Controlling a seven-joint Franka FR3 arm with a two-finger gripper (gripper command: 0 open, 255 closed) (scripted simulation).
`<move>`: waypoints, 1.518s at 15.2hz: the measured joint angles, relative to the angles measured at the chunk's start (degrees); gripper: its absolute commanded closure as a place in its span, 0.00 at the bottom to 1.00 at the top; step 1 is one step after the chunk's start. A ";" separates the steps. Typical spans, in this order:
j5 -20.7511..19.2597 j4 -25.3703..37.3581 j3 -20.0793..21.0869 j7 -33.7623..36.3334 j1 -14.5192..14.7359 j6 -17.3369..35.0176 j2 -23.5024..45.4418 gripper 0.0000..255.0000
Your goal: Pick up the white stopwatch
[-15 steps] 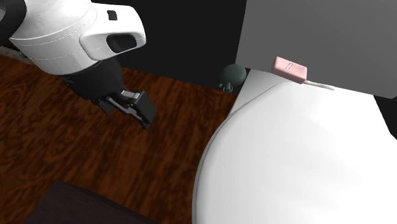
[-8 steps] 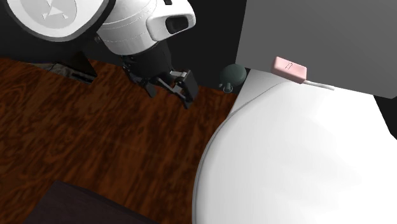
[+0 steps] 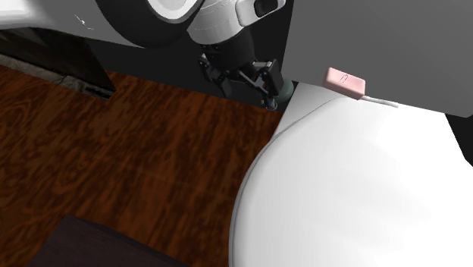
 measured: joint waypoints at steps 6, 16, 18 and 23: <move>-1.65 10.50 -1.11 0.47 -1.02 1.87 9.20 0.00; -2.40 7.28 -1.34 1.75 -1.18 6.61 10.63 1.00; -2.40 7.24 -1.35 1.76 -1.18 6.65 10.60 1.00; -2.41 7.24 -1.35 1.76 -1.18 6.66 10.60 1.00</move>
